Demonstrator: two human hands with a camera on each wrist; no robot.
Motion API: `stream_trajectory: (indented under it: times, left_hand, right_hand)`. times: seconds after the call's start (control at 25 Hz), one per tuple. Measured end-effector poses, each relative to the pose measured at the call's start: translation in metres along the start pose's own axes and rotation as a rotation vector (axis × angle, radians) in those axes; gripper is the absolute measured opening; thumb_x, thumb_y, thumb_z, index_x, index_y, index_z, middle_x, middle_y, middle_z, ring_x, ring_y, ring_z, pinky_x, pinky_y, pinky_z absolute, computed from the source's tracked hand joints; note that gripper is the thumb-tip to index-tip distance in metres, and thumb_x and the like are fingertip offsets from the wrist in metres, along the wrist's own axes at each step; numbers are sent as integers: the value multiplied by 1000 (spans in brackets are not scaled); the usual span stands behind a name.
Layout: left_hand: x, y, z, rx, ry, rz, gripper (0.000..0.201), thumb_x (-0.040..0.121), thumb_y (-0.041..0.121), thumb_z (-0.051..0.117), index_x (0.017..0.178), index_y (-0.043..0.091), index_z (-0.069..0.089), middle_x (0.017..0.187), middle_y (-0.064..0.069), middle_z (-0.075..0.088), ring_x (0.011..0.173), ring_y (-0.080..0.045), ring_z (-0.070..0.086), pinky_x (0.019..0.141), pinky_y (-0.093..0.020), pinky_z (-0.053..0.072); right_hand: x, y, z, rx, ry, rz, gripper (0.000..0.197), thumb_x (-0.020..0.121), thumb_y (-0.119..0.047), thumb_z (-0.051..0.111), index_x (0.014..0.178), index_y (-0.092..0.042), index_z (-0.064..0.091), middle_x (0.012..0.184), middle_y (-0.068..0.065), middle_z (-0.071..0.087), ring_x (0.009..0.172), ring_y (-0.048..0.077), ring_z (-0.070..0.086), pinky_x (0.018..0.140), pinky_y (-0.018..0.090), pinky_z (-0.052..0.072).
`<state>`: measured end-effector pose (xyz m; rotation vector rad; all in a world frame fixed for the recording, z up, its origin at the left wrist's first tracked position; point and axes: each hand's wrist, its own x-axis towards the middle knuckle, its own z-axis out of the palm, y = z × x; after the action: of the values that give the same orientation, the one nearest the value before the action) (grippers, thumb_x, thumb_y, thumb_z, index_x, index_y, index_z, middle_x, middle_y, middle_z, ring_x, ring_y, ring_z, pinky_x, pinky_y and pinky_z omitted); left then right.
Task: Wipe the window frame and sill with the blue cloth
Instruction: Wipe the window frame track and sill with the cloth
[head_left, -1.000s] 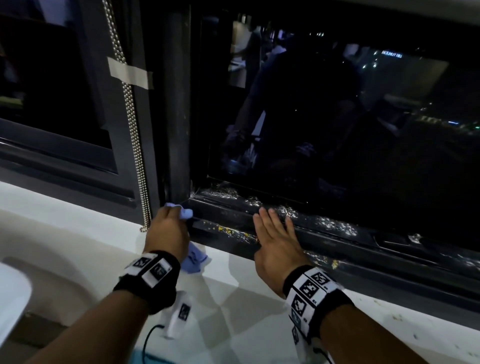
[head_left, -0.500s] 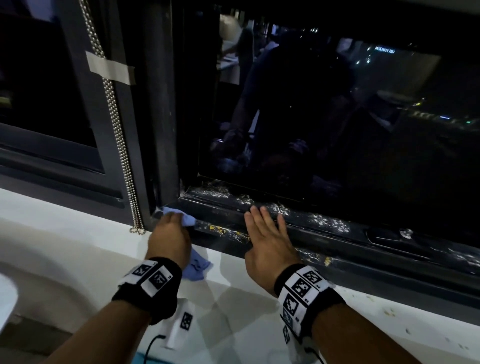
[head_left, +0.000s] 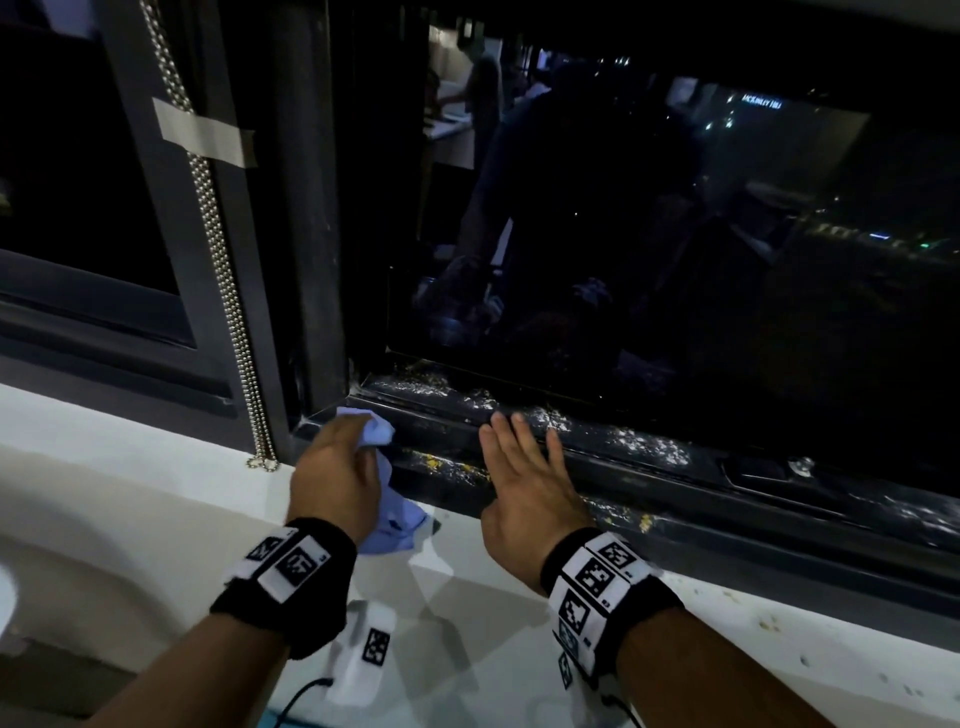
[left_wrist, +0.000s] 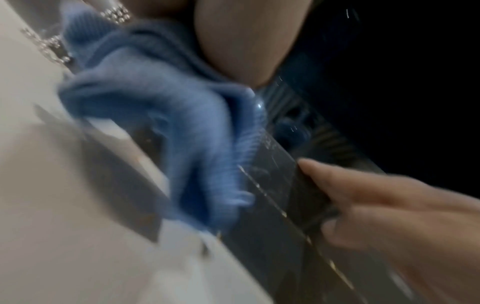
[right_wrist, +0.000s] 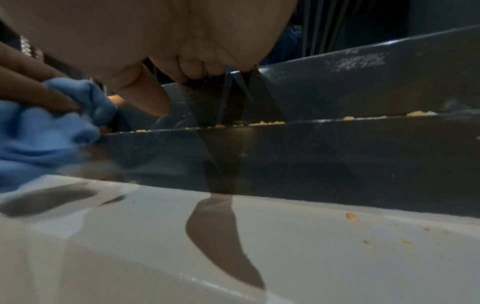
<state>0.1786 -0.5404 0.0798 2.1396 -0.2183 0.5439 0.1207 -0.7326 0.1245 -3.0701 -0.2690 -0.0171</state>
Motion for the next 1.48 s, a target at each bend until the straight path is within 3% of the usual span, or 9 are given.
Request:
stream_trajectory:
  times: [0.16, 0.32, 0.48, 0.64, 0.84, 0.96, 1.12, 1.32, 1.48]
  left_hand:
    - [-18, 20, 14, 3, -194, 11, 33, 72, 11, 46, 98, 15, 67, 103, -8, 66, 92, -25, 60, 75, -9, 28]
    - [-5, 20, 8, 12, -5, -55, 28, 76, -8, 56, 93, 10, 69, 99, -12, 68, 92, -30, 63, 79, -17, 34]
    - [-17, 32, 24, -24, -200, 64, 28, 75, 2, 52, 91, 17, 69, 95, 6, 64, 90, -18, 61, 76, -5, 30]
    - [-6, 25, 21, 40, -51, -52, 32, 76, -8, 55, 96, 14, 67, 96, 0, 63, 84, -21, 59, 74, -12, 33]
    - [-22, 24, 16, 165, -273, 267, 37, 58, -8, 72, 92, 5, 69, 92, -14, 70, 77, -32, 67, 62, -27, 51]
    - [-6, -1, -4, 186, -188, 103, 28, 76, 2, 55, 98, 14, 66, 101, -3, 65, 84, -23, 63, 73, -13, 42]
    - [-2, -7, 5, 322, -168, -37, 42, 59, -13, 64, 100, -4, 65, 105, -27, 62, 91, -46, 60, 78, -45, 51]
    - [-10, 13, 12, 265, -367, 148, 41, 68, -9, 65, 107, 4, 66, 116, -20, 62, 98, -39, 61, 85, -41, 49]
    - [11, 0, -4, 200, -96, -86, 31, 67, -8, 59, 92, 9, 67, 106, -14, 62, 95, -35, 59, 82, -38, 48]
  right_hand:
    - [0, 1, 0, 9, 3, -4, 77, 83, -25, 35, 149, -15, -5, 158, 1, -14, 142, 16, -22, 114, 43, -18]
    - [-1, 1, 0, 16, -6, -10, 78, 83, -26, 35, 149, -15, -5, 158, 2, -15, 142, 17, -22, 114, 43, -18]
    - [-1, 2, -2, 40, -12, -8, 79, 83, -21, 39, 149, -15, -5, 158, 1, -15, 142, 16, -23, 114, 44, -17]
    - [0, 2, -2, 43, -20, -7, 80, 83, -21, 40, 149, -17, -5, 158, 0, -15, 141, 15, -23, 114, 44, -18]
    - [0, 4, 0, 44, -9, -7, 81, 82, -20, 41, 149, -17, -5, 158, 0, -14, 141, 15, -23, 114, 43, -17]
    - [0, 2, 0, 24, -8, -8, 80, 84, -20, 40, 149, -17, -6, 158, 0, -15, 141, 15, -23, 114, 43, -18]
    - [-1, 1, -1, 18, -13, 0, 79, 85, -21, 39, 149, -17, -7, 157, -1, -16, 141, 15, -23, 114, 43, -17]
    - [0, 0, -1, 14, -14, 2, 80, 84, -20, 40, 149, -18, -7, 157, -1, -16, 141, 14, -23, 113, 42, -18]
    - [0, 1, -2, 39, -23, 11, 84, 82, -18, 42, 148, -20, -9, 157, -3, -18, 140, 12, -26, 113, 42, -19]
